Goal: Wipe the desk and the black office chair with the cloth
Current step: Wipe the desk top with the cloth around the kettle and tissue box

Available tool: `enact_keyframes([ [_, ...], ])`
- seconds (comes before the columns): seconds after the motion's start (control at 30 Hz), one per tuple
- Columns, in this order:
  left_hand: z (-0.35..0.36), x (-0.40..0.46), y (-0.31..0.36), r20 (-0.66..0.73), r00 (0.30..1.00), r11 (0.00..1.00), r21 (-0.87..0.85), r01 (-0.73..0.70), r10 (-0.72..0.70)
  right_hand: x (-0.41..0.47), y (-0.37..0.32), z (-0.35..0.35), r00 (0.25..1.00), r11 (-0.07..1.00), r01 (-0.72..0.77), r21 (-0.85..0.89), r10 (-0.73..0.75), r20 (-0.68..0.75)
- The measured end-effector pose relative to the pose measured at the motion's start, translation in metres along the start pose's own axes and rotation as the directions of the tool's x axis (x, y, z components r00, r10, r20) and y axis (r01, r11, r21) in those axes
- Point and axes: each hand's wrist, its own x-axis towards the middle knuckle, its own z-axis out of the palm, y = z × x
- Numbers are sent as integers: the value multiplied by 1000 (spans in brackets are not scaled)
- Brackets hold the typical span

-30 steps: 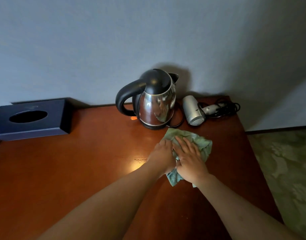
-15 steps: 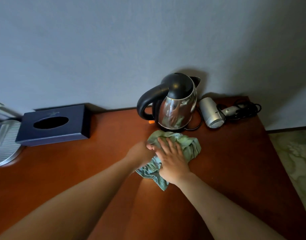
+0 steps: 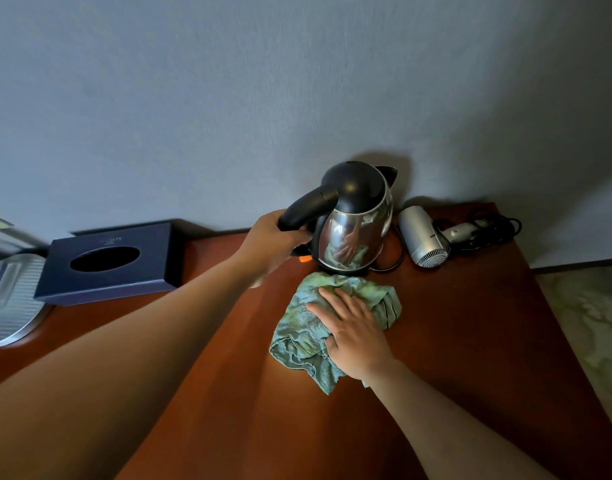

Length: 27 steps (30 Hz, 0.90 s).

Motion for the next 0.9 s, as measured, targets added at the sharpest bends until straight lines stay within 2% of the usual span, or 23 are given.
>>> enact_keyframes([
  [0.27,-18,4,-3,-15,999,996,83,-42,44,2,0,4,1000,998,-15,-57,15,2],
  [0.5,-58,-13,-8,-84,996,999,-32,-42,40,3,-4,4,998,995,-55,-81,58,28],
  [0.63,-84,-22,-16,-176,984,999,-28,-45,39,3,-4,4,997,994,-63,-95,67,40],
  [0.77,-110,-31,-22,-207,978,996,-72,-52,36,5,-6,4,998,992,-59,-107,63,32],
  [0.9,-128,-40,-26,-250,968,999,-32,-39,30,5,-6,6,997,990,-61,-128,66,31],
])
